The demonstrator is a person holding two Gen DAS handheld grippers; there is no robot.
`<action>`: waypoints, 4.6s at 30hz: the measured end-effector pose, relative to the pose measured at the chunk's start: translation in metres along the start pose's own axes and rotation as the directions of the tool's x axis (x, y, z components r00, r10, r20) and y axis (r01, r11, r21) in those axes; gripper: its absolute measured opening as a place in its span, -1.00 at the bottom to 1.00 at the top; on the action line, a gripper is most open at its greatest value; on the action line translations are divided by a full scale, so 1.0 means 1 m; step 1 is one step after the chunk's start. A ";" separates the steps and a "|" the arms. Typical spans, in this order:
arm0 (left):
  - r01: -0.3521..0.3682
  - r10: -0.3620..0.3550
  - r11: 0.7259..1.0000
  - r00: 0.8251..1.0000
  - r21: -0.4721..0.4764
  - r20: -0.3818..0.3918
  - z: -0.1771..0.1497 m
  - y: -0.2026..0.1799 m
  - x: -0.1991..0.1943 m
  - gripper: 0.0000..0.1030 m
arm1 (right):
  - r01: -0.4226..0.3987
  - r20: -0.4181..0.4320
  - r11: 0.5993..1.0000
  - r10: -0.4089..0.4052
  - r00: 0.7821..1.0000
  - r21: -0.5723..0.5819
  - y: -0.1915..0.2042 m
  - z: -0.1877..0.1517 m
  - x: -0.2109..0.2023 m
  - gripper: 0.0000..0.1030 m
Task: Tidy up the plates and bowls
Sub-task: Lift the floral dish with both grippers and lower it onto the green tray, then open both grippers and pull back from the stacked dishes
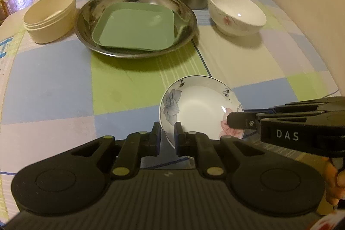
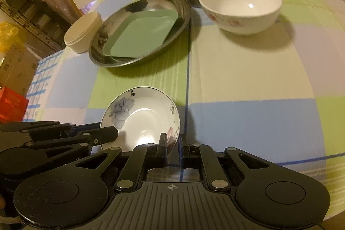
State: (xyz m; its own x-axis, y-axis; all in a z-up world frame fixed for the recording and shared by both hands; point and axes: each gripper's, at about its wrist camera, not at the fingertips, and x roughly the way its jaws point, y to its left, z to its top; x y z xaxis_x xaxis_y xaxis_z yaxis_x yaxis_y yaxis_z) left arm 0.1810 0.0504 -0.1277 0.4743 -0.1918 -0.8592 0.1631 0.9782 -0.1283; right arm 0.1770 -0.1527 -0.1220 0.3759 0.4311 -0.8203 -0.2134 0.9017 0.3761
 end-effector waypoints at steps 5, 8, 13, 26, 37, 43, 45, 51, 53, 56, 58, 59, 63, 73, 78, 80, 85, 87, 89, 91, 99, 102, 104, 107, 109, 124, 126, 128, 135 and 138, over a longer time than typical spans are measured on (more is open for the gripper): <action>-0.007 0.008 1.000 1.000 -0.012 0.023 0.006 0.006 -0.006 -0.79 | -0.008 0.011 1.000 0.009 1.000 -0.013 0.007 0.009 0.000 -0.80; -0.010 0.011 1.000 0.999 -0.019 0.041 0.011 0.009 -0.010 -0.79 | -0.017 0.020 1.000 0.017 1.000 -0.019 0.011 0.015 0.000 -0.80; -0.018 0.020 1.000 0.998 -0.024 0.066 0.021 0.015 -0.013 -0.79 | -0.027 0.036 0.999 0.028 0.999 -0.032 0.019 0.026 0.001 -0.80; -0.026 0.027 1.000 0.994 -0.010 0.105 0.057 0.030 -0.005 -0.79 | -0.026 0.074 0.999 0.029 0.997 -0.040 0.024 0.065 0.011 -0.80; -0.029 0.031 0.999 0.994 -0.018 0.106 0.090 0.050 0.016 -0.79 | -0.013 0.078 0.999 0.016 0.997 -0.032 0.025 0.105 0.037 -0.80; -0.035 0.038 0.999 0.994 -0.028 0.102 0.106 0.061 0.031 -0.79 | -0.005 0.074 0.999 0.008 0.997 -0.033 0.025 0.126 0.055 -0.80; -0.036 0.039 0.999 0.995 -0.032 0.097 0.111 0.065 0.036 -0.79 | -0.002 0.072 0.999 0.004 0.997 -0.035 0.026 0.132 0.061 -0.80; -0.040 0.043 0.998 0.996 -0.037 0.078 0.122 0.074 0.052 -0.79 | 0.003 0.055 1.000 -0.002 0.999 -0.030 0.025 0.146 0.079 -0.80; -0.041 0.044 0.998 0.996 -0.038 0.071 0.124 0.076 0.056 -0.79 | 0.005 0.047 1.000 -0.003 0.999 -0.026 0.024 0.149 0.085 -0.80; -0.042 0.044 0.998 0.997 -0.040 0.059 0.128 0.079 0.063 -0.79 | 0.007 0.037 1.000 -0.007 0.999 -0.021 0.022 0.153 0.092 -0.80; -0.043 0.045 0.998 0.998 -0.040 0.053 0.129 0.080 0.067 -0.79 | 0.011 0.030 1.000 -0.010 0.999 -0.022 0.021 0.156 0.095 -0.80; -0.043 0.045 0.998 0.998 -0.040 0.051 0.130 0.081 0.068 -0.79 | 0.012 0.028 1.000 -0.012 1.000 -0.022 0.021 0.157 0.097 -0.80; -0.041 0.043 0.998 0.998 -0.041 0.039 0.135 0.083 0.075 -0.79 | 0.016 0.019 1.000 -0.016 1.000 -0.018 0.019 0.161 0.103 -0.80; -0.036 0.037 0.998 0.999 -0.047 0.020 0.137 0.088 0.083 -0.79 | 0.022 -0.002 1.000 -0.022 1.000 -0.007 0.019 0.164 0.112 -0.79; -0.032 0.033 0.998 0.999 -0.056 0.019 0.138 0.089 0.084 -0.78 | 0.033 -0.001 0.999 -0.033 0.999 0.011 0.018 0.165 0.114 -0.79; -0.034 0.035 0.998 0.999 -0.057 0.020 0.139 0.089 0.084 -0.78 | 0.035 0.001 0.999 -0.035 0.999 0.009 0.018 0.165 0.114 -0.79; -0.038 0.040 0.998 0.999 -0.055 0.025 0.139 0.088 0.083 -0.78 | 0.034 0.006 0.999 -0.034 0.999 0.009 0.018 0.164 0.113 -0.78; -0.041 0.042 0.998 0.999 -0.055 0.027 0.139 0.087 0.082 -0.78 | 0.032 0.007 0.999 -0.032 0.999 0.011 0.018 0.164 0.112 -0.77; -0.043 0.044 0.997 0.999 -0.058 0.029 0.138 0.087 0.080 -0.78 | 0.031 0.010 0.999 -0.031 0.999 0.013 0.018 0.163 0.111 -0.76; -0.043 0.045 0.997 0.998 -0.061 0.032 0.138 0.086 0.078 -0.77 | 0.031 0.017 0.999 -0.031 0.999 0.014 0.019 0.162 0.108 -0.74; -0.044 0.048 0.996 0.997 -0.077 0.054 0.136 0.082 0.062 -0.68 | 0.012 0.058 1.000 -0.013 0.998 0.013 0.021 0.156 0.091 -0.12; -0.048 0.054 0.994 0.996 -0.097 0.067 0.131 0.080 0.051 -0.64 | -0.002 0.069 1.000 0.001 0.998 0.015 0.021 0.151 0.082 -0.02; -0.047 0.055 0.993 0.995 -0.106 0.078 0.128 0.078 0.042 -0.63 | -0.012 0.084 1.000 0.010 0.996 0.018 0.021 0.147 0.073 0.06; -0.044 0.055 0.992 0.994 -0.117 0.095 0.122 0.075 0.026 -0.60 | -0.030 0.109 0.999 0.028 0.994 0.020 0.021 0.140 0.058 0.13; -0.041 0.053 0.992 0.993 -0.123 0.102 0.116 0.071 0.015 -0.57 | -0.044 0.121 0.999 0.042 0.992 0.020 0.021 0.135 0.047 0.16; -0.067 0.085 0.987 0.990 -0.149 0.117 0.051 0.029 -0.052 -0.54 | -0.087 0.110 0.996 0.090 0.990 -0.035 0.012 0.067 -0.027 0.38; -0.071 0.090 0.985 0.989 -0.156 0.118 0.041 0.023 -0.059 -0.53 | -0.086 0.107 0.995 0.091 0.990 -0.046 0.011 0.057 -0.036 0.38; -0.076 0.096 0.983 0.988 -0.165 0.119 0.030 0.018 -0.066 -0.53 | -0.087 0.100 0.995 0.092 0.991 -0.052 0.008 0.047 -0.043 0.39; -0.093 0.116 0.977 0.987 -0.191 0.114 -0.004 0.000 -0.087 -0.52 | -0.082 0.076 0.994 0.088 0.993 -0.079 -0.001 0.016 -0.065 0.40; -0.095 0.119 0.976 0.986 -0.197 0.113 -0.014 -0.008 -0.092 -0.52 | -0.078 0.068 0.993 0.084 0.994 -0.085 -0.005 0.005 -0.072 0.41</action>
State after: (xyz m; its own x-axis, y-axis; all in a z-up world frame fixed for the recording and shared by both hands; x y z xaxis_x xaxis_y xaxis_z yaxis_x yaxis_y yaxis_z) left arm 0.1236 0.0613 -0.0547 0.5850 -0.0820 -0.8069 -0.0563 0.9884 -0.1413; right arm 0.1553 -0.1877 -0.0623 0.4172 0.5067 -0.7544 -0.3180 0.8590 0.4012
